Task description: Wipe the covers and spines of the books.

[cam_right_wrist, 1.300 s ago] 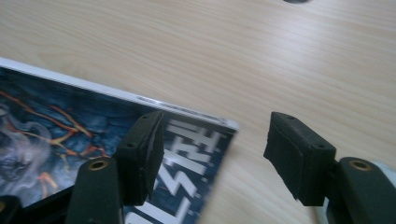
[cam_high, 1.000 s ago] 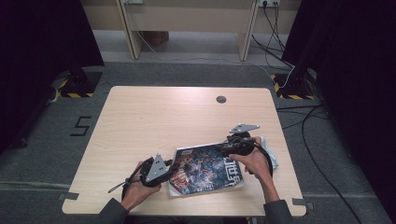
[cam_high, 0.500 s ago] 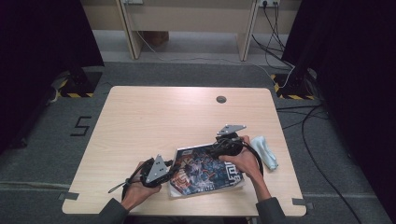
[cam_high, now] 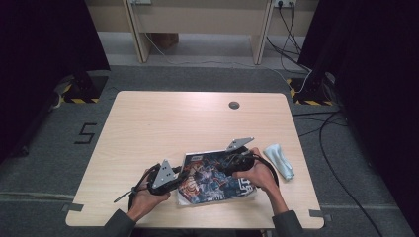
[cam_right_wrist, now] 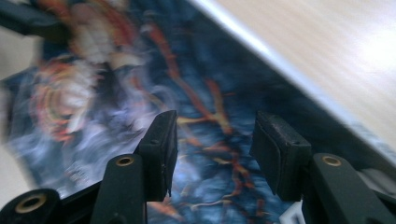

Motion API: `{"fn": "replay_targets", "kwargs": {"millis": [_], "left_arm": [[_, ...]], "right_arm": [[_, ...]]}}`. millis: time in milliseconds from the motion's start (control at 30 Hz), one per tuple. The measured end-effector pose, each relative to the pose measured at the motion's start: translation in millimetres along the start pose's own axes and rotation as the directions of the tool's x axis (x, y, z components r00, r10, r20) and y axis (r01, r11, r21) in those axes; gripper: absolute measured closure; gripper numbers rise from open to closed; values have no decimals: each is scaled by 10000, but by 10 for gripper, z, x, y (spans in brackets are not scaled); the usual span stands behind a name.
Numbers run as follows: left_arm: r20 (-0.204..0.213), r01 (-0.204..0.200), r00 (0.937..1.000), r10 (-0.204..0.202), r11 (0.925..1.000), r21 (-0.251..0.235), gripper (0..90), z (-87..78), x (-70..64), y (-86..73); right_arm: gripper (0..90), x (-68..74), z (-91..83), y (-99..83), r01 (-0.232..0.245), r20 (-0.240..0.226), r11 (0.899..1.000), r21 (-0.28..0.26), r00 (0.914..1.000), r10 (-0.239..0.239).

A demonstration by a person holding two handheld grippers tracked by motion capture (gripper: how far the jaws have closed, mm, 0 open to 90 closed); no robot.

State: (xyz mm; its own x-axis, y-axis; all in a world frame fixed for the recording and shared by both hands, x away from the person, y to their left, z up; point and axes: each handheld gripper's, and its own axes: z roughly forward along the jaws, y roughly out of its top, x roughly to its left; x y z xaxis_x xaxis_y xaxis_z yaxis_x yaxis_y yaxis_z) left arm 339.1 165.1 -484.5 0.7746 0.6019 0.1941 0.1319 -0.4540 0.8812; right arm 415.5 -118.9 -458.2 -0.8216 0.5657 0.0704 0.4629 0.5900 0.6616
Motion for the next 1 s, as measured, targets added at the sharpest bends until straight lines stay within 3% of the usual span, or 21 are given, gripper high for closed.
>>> {"fn": "replay_targets", "kwargs": {"millis": [100,333,533,700,767,867,900,1000], "left_arm": [[62,-82,9999,82,10000,41,748,2,-3,-2],[410,9,9992,-6,10000,-73,774,-14,0,-1],[893,-14,9960,29,9999,-164,799,-22,15,8],[1299,-46,9915,60,9999,-109,803,-20,37,6],[1535,-221,9878,248,9996,-194,803,-25,45,11],[1338,-195,9908,197,9998,-32,796,-14,38,9],[1235,-347,9918,333,9994,90,791,-8,37,3],[1015,-191,9947,161,9994,286,776,12,59,-9]], "right_arm": [[488,-49,-37,32,-294,-170,9987,-415,9994,287],[403,-96,-156,78,-359,218,9926,-1164,9990,387],[334,-111,-126,103,51,261,9895,-1443,9997,-13],[298,-114,-76,111,425,3,9879,-1495,9991,-429],[290,-106,-40,103,512,-173,9900,-1313,9984,-539],[289,-76,-2,93,729,-137,9898,-1220,9971,-751],[307,-80,-3,96,747,-77,9897,-1221,9971,-762],[406,-85,-37,76,989,20,9910,-902,9951,-991]]}}
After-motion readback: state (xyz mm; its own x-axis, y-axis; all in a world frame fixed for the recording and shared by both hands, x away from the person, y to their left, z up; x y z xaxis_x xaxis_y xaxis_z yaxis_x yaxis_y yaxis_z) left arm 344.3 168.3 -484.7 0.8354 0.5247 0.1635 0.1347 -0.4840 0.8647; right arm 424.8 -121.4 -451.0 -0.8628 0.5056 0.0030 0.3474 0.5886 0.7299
